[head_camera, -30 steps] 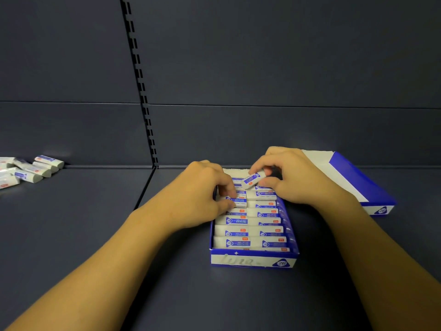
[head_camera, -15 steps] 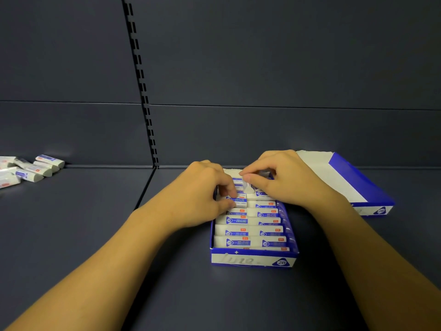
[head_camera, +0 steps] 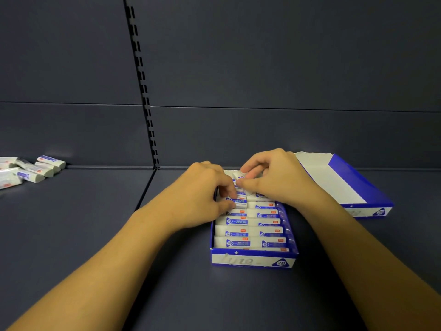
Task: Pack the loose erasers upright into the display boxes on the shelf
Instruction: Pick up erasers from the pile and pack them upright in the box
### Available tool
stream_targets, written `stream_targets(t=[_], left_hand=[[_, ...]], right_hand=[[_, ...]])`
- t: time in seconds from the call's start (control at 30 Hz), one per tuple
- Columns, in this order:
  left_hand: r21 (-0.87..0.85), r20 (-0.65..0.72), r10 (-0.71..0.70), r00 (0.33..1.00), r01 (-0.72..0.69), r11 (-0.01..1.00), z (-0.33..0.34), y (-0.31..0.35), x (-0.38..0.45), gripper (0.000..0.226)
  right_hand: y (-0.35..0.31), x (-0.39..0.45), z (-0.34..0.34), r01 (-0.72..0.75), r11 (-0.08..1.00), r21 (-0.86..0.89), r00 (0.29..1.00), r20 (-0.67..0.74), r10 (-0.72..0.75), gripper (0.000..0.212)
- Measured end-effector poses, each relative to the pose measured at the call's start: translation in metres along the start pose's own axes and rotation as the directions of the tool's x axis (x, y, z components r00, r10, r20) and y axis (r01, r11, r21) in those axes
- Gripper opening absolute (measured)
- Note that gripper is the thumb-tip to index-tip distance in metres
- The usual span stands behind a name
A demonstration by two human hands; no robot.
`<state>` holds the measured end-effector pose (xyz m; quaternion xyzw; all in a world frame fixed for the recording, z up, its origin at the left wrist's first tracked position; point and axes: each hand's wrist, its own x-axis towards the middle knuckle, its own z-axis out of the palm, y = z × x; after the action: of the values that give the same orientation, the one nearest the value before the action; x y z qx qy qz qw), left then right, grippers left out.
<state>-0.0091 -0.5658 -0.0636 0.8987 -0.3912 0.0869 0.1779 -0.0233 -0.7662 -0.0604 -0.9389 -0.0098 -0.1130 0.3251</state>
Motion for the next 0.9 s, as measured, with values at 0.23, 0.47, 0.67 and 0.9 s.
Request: stream_targets(t=[0.23, 0.47, 0.67, 0.9], left_hand=[[-0.003, -0.001, -0.005, 1.000, 0.005, 1.000, 0.000, -0.002, 0.000, 0.019], [0.008, -0.013, 0.006, 1.000, -0.006, 1.000, 0.002, -0.003, 0.000, 0.016], [0.021, -0.038, 0.029, 0.999, -0.028, 0.999, 0.004, -0.004, -0.001, 0.013], [0.025, -0.032, 0.033, 0.999, -0.033, 0.999, 0.004, -0.003, -0.001, 0.014]], right_hand=[[0.002, -0.006, -0.030, 0.003, 0.999, 0.047, 0.998, 0.062, -0.006, 0.020], [0.004, -0.014, -0.037, 0.097, 0.995, -0.013, 0.976, 0.199, -0.093, 0.019], [0.005, -0.020, -0.037, 0.155, 0.985, -0.079, 0.950, 0.284, -0.127, 0.021], [0.007, -0.022, -0.037, 0.175, 0.965, -0.195, 0.944, 0.313, -0.108, 0.024]])
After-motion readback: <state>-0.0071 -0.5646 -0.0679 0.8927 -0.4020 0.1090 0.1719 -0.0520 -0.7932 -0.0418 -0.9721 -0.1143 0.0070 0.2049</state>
